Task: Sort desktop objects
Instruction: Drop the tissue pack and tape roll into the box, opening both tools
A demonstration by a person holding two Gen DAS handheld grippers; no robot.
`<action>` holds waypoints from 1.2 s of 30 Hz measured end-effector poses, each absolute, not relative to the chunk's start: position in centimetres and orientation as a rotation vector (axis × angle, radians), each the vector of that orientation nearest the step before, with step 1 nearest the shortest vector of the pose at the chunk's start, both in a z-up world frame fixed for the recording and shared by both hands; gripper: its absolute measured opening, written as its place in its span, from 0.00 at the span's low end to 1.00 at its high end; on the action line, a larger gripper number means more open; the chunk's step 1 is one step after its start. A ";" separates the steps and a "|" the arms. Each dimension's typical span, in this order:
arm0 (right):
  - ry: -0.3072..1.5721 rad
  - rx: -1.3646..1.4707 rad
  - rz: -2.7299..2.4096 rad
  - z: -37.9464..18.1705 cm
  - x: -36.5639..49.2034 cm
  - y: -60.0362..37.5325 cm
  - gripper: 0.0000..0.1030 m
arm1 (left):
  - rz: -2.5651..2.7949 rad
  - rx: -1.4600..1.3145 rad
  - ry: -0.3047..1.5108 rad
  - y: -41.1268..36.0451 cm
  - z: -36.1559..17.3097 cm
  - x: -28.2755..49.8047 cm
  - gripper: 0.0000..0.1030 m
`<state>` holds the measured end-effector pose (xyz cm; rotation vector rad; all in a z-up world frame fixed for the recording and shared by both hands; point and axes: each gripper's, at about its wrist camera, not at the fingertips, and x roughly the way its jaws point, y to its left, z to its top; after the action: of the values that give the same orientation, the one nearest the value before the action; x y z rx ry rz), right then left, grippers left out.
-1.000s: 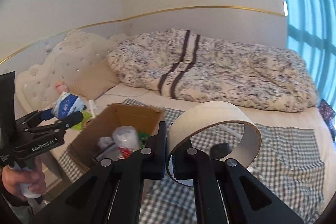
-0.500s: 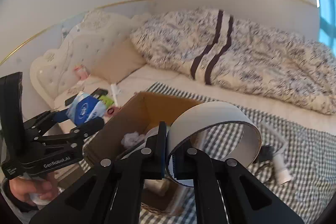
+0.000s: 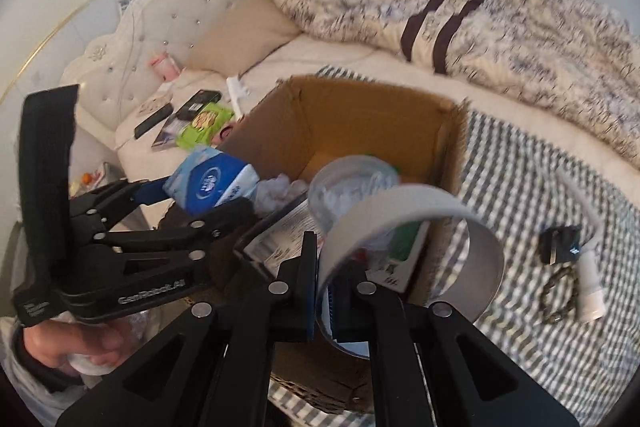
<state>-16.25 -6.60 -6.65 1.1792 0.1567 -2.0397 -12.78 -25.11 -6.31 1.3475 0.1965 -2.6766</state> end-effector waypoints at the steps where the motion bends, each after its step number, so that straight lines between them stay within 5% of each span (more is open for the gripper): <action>1: 0.156 1.193 -2.031 -6.8 -16.3 -6.8 0.05 | -2.671 1.360 0.185 -25.1 -6.6 -12.8 0.73; 13: 0.169 1.221 -2.013 -6.6 -16.2 -8.0 0.11 | -2.645 1.439 0.165 -24.9 -7.4 -13.1 0.74; 15: 0.166 1.238 -2.011 -6.6 -16.4 -7.9 0.32 | -2.641 1.437 0.153 -24.8 -7.3 -13.1 0.75; 16: 0.163 1.254 -2.004 -6.6 -16.5 -7.9 0.54 | -2.636 1.437 0.147 -24.8 -7.2 -13.1 0.78; 17: 0.165 1.262 -2.012 -6.5 -16.7 -7.8 0.58 | -2.631 1.434 0.143 -24.8 -7.1 -13.2 0.79; 36: -0.177 1.033 -2.151 0.3 -17.5 0.6 0.64 | -2.743 1.251 0.182 -23.0 -1.4 -12.2 0.94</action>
<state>-17.50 0.58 0.31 1.0334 -0.1766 -2.1507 -12.24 -22.99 -1.39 1.2514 0.1821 -2.7429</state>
